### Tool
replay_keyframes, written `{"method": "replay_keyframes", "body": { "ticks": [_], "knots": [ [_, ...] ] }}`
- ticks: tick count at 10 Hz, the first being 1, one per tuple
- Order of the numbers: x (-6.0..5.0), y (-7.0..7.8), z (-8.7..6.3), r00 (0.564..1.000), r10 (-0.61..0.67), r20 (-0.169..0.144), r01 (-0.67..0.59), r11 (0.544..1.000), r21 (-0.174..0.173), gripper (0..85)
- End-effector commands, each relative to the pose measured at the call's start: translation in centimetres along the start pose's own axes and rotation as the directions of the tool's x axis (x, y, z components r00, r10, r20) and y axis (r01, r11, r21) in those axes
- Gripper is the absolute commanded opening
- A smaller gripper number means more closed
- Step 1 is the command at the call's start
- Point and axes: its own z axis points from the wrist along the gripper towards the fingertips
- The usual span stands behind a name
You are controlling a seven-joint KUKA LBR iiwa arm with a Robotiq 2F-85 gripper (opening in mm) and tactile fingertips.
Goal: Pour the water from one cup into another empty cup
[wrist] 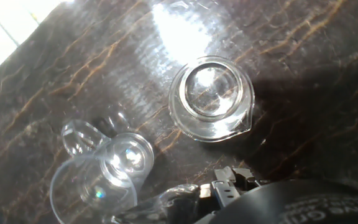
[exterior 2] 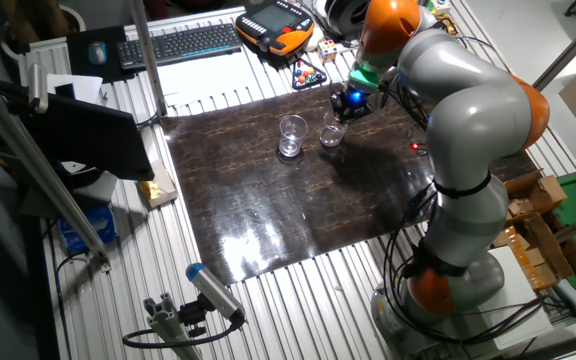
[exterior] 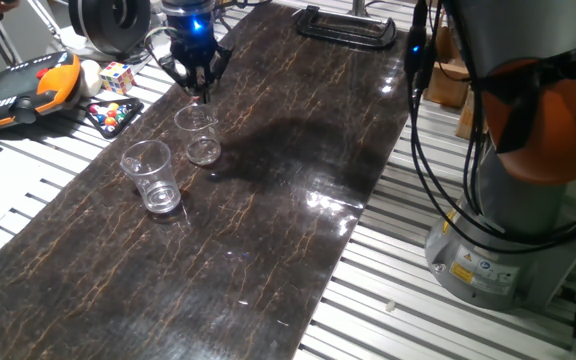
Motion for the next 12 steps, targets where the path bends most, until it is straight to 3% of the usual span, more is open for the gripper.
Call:
{"method": "replay_keyframes", "body": {
  "ticks": [1, 4, 6, 11, 12],
  "knots": [
    [0.0, 0.01, -0.01, 1.0, 0.001, 0.001, -0.001, 1.0, 0.0, 0.7],
    [0.04, 0.12, 0.03, 0.999, -0.045, 0.01, 0.045, 0.999, -0.005, 0.7],
    [0.11, 0.63, 0.16, 0.996, -0.09, 0.03, 0.089, 0.996, 0.015, 0.7],
    [0.1, 0.6, 0.12, 1.0, 0.0, 0.006, -0.001, 1.0, 0.018, 0.7],
    [0.07, 0.59, 0.13, 0.999, 0.047, -0.013, -0.047, 0.999, 0.009, 0.7]
  ]
}}
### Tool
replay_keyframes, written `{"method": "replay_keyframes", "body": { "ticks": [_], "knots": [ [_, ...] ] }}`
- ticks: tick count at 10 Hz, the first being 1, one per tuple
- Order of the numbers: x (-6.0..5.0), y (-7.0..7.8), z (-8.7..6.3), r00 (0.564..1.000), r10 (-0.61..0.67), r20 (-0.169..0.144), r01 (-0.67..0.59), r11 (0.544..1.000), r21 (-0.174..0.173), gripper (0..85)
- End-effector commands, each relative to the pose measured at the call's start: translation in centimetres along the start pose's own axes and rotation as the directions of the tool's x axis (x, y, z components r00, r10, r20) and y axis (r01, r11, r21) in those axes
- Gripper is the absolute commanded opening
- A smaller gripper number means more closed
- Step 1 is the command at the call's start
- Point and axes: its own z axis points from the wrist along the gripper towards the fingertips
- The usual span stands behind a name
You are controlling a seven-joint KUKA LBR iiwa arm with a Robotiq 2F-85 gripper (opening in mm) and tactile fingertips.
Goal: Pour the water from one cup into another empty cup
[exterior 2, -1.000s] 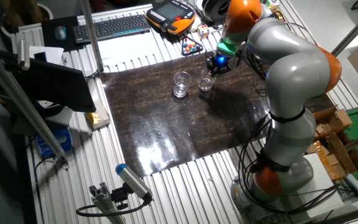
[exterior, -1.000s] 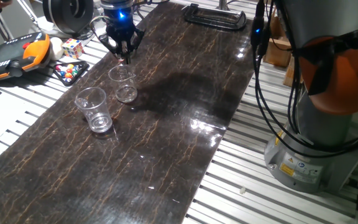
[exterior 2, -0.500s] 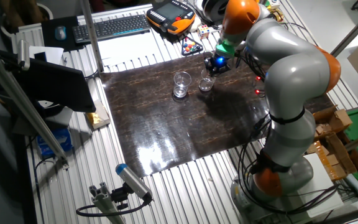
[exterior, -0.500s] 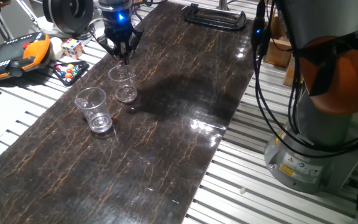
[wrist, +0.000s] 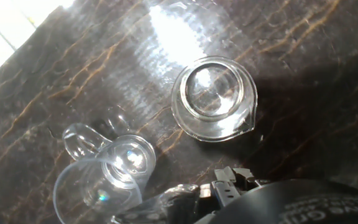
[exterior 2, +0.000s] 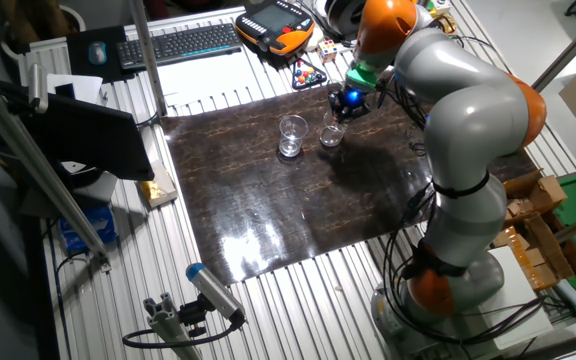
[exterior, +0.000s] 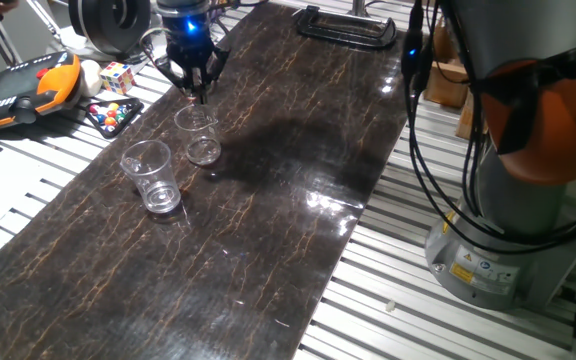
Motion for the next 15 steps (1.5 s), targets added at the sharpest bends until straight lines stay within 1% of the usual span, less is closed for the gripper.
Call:
{"method": "replay_keyframes", "body": {
  "ticks": [1, 2, 3, 5, 7, 8, 9, 11, 13, 15],
  "knots": [
    [0.0, -0.1, 0.0, 0.999, 0.048, -0.022, -0.049, 0.999, -0.016, 0.7],
    [0.0, -0.1, 0.0, 0.996, 0.094, -0.006, -0.095, 0.995, -0.038, 0.7],
    [0.0, -0.1, 0.0, 0.996, 0.089, 0.005, -0.089, 0.995, -0.038, 0.7],
    [0.1, -0.2, -0.1, 0.996, 0.09, 0.003, -0.09, 0.994, -0.054, 1.3],
    [0.2, -0.2, -0.3, 0.998, 0.067, 0.009, -0.067, 0.996, -0.063, 4.0],
    [0.2, -0.1, -0.2, 0.998, 0.063, 0.008, -0.062, 0.996, -0.066, 4.0],
    [0.2, 0.1, 0.0, 0.996, 0.086, 0.028, -0.084, 0.995, -0.056, 0.7],
    [0.1, 0.4, 0.1, 0.988, 0.125, 0.088, -0.124, 0.992, -0.014, 0.7],
    [-0.3, 0.6, 0.6, 0.985, 0.138, 0.103, -0.137, 0.99, -0.017, 0.7],
    [-0.5, 0.7, 1.0, 0.981, 0.149, 0.123, -0.149, 0.989, -0.004, 0.7]
  ]
}}
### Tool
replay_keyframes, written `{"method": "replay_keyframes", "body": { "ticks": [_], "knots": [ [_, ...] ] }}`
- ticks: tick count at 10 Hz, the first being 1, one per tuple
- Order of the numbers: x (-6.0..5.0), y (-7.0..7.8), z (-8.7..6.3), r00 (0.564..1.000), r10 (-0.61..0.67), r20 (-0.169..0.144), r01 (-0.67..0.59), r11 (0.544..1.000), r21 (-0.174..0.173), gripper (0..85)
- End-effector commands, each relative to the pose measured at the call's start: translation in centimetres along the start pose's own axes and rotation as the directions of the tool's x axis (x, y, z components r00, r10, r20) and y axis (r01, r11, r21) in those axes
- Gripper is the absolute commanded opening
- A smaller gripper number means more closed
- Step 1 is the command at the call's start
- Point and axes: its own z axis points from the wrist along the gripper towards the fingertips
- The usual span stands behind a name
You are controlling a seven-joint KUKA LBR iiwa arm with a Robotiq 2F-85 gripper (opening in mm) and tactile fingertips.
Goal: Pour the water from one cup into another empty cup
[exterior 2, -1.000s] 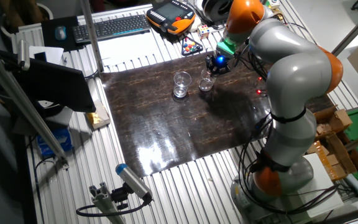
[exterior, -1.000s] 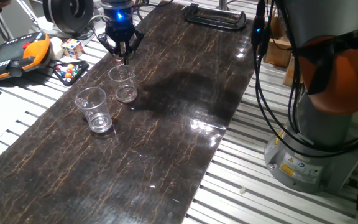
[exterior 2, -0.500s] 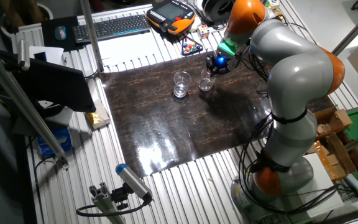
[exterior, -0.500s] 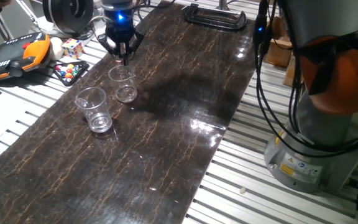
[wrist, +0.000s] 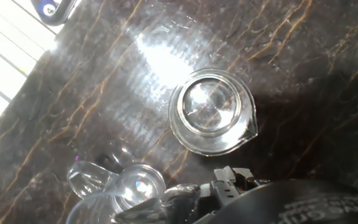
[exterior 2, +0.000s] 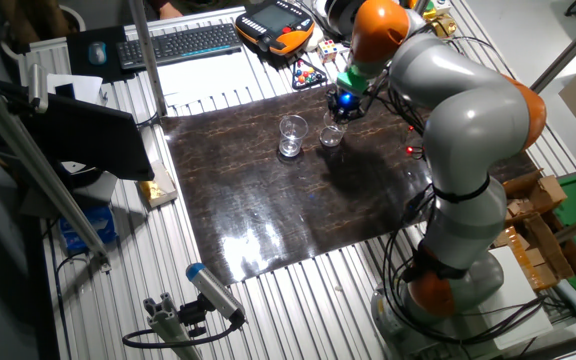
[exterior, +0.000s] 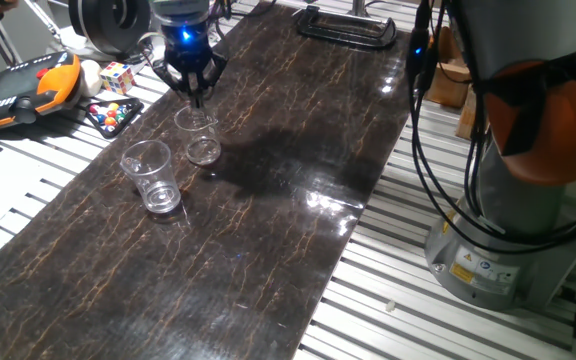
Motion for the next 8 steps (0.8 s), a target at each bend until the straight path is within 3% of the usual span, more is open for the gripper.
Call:
{"method": "replay_keyframes", "body": {
  "ticks": [1, 2, 4, 8],
  "knots": [
    [0.08, -0.24, -0.13, 1.0, -0.008, 0.008, 0.007, 1.0, 0.013, 0.7],
    [0.08, -0.24, -0.13, 1.0, -0.013, -0.014, 0.014, 1.0, 0.017, 0.7],
    [0.08, -0.24, -0.13, 0.999, -0.032, -0.043, 0.032, 0.999, -0.008, 0.7],
    [0.08, -0.24, -0.13, 0.999, -0.006, -0.04, 0.007, 1.0, 0.023, 0.7]
  ]
}}
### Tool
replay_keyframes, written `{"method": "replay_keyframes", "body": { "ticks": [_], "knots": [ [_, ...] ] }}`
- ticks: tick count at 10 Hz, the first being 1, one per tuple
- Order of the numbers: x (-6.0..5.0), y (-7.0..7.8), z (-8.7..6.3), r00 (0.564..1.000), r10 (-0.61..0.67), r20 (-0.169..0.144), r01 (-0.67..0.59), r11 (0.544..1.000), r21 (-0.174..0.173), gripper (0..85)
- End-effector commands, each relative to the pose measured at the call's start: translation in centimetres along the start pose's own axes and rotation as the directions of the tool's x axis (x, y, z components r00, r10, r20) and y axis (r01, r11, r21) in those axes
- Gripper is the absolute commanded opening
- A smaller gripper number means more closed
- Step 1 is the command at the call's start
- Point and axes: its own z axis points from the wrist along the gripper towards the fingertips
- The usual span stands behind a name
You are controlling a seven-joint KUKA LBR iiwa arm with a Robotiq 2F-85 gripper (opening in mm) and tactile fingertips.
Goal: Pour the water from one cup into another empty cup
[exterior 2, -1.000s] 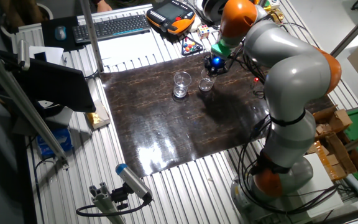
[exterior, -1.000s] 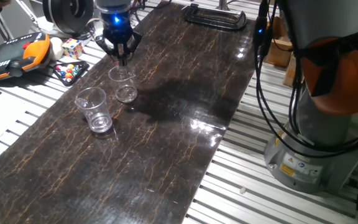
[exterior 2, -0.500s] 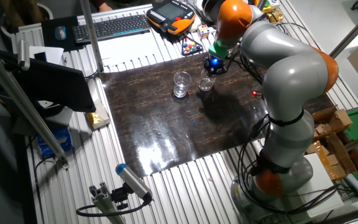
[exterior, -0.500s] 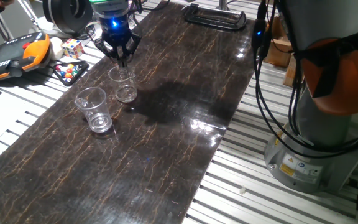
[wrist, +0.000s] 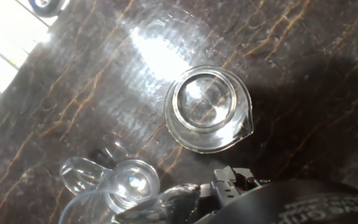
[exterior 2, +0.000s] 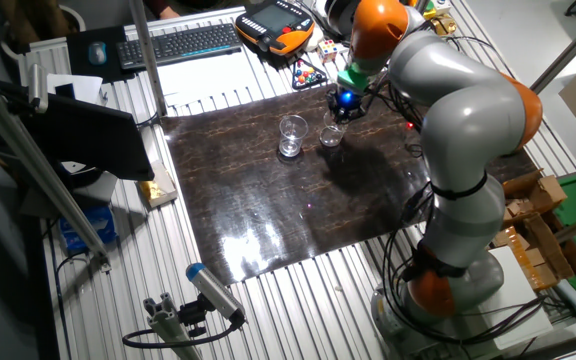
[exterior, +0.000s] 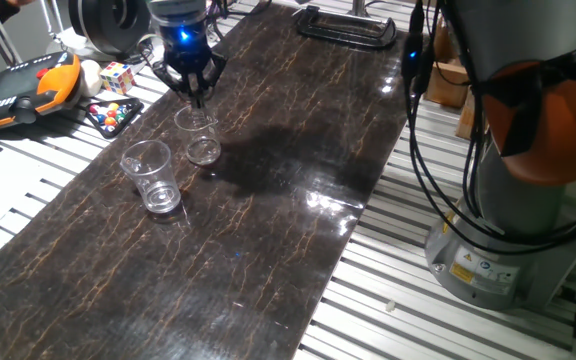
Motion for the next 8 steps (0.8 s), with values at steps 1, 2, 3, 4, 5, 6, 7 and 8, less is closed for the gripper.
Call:
{"method": "replay_keyframes", "body": {
  "ticks": [1, 2, 3, 4, 5, 6, 7, 8],
  "knots": [
    [0.0, 0.0, 0.0, 1.0, 0.017, 0.003, -0.017, 1.0, 0.002, 0.7],
    [0.0, 0.0, 0.0, 0.997, 0.074, -0.006, -0.074, 0.997, -0.003, 0.7],
    [0.0, 0.0, 0.0, 0.988, 0.156, -0.017, -0.156, 0.988, -0.009, 0.7],
    [0.0, 0.2, 0.0, 0.967, 0.253, -0.025, -0.254, 0.967, -0.018, 0.7],
    [-0.1, 0.7, 0.0, 0.953, 0.3, -0.031, -0.301, 0.954, -0.02, 0.7],
    [-0.4, 1.1, 0.1, 0.931, 0.363, -0.049, -0.364, 0.931, -0.03, 0.7],
    [-0.7, 1.2, 0.2, 0.918, 0.389, -0.072, -0.392, 0.919, -0.036, 0.7],
    [-0.9, 1.4, 0.4, 0.911, 0.404, -0.077, -0.408, 0.912, -0.037, 0.7]
  ]
}}
